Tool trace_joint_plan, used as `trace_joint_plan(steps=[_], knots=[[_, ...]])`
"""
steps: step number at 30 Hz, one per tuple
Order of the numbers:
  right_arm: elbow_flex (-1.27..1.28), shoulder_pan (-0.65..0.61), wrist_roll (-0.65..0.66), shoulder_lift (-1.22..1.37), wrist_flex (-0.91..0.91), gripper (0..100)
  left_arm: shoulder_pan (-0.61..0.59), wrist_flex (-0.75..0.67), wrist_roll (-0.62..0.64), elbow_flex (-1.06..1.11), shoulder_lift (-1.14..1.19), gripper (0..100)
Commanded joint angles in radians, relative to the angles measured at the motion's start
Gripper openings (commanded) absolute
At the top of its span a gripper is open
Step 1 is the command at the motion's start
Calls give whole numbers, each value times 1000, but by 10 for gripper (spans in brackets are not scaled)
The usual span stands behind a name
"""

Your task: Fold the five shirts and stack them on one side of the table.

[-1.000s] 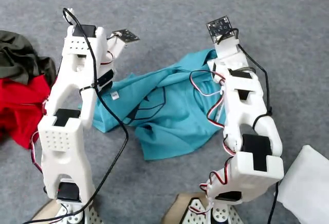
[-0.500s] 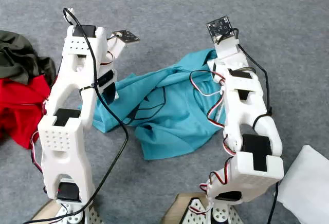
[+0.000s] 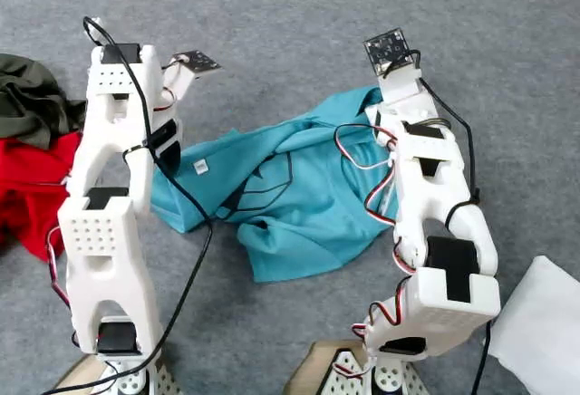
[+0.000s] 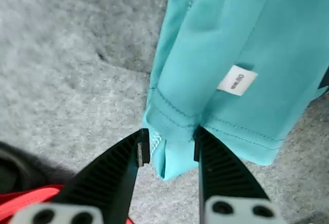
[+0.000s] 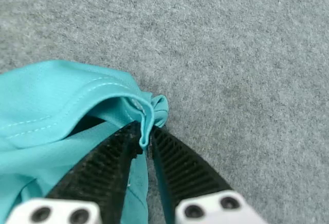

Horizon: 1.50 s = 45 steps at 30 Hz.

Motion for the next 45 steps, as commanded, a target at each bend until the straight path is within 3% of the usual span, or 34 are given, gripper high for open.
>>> trace_joint_plan(steps=[1, 10, 21, 27, 37, 45], knots=[[-51, -8, 8, -2, 6, 4, 18, 11, -3, -41, -7, 150], [-51, -8, 8, -1, 6, 4, 97, 9, -3, -38, -4, 153], [-51, -8, 8, -1, 6, 4, 101, 9, -8, -38, -4, 146], [-51, -8, 8, -1, 6, 4, 103, 11, -3, -38, -13, 29], [-51, -8, 8, -1, 6, 4, 103, 12, -2, -40, -15, 21], [-51, -8, 8, -1, 6, 4, 66, 12, 63, -293, -15, 18]])
